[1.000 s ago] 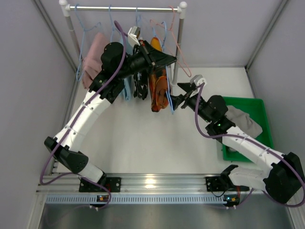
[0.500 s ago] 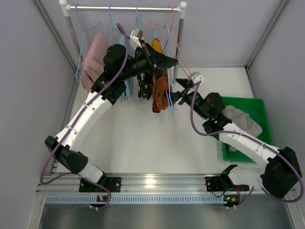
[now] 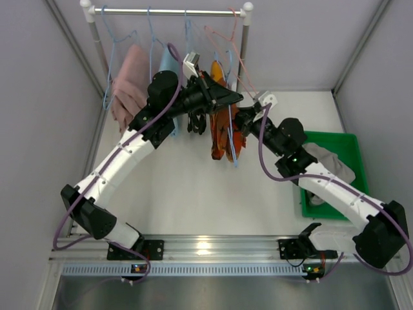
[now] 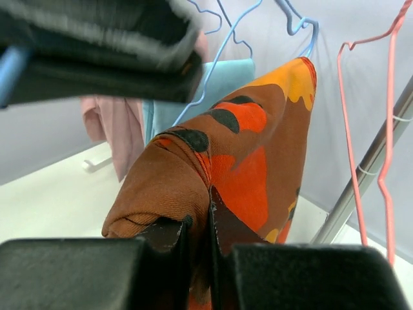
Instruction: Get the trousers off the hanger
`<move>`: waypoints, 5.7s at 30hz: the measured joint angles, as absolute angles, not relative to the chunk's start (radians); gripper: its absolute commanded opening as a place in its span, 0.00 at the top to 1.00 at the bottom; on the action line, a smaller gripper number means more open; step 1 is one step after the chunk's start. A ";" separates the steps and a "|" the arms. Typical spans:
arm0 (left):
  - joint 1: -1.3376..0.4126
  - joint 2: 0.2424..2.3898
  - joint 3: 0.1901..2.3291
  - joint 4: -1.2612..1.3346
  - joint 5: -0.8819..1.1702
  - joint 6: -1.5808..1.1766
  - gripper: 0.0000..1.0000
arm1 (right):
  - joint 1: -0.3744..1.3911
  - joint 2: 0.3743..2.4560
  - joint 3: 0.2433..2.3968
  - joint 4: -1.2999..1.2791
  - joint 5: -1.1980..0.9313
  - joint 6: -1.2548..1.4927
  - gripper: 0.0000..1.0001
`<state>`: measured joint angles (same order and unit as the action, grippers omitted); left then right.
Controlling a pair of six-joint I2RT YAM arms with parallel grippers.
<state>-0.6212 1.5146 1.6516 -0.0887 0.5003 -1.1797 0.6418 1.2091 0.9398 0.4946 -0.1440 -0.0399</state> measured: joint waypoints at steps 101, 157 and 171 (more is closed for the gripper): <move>-0.540 1.416 1.481 -0.091 0.509 -0.755 1.00 | -0.263 1.019 0.640 0.138 0.181 -0.771 0.98; -0.708 1.340 1.533 -0.373 0.081 -0.690 1.00 | 0.683 1.175 1.353 -0.332 -0.459 0.167 0.31; -0.716 1.351 1.543 -0.374 0.080 -0.719 0.91 | 0.822 1.321 1.409 -0.345 -0.205 0.027 1.00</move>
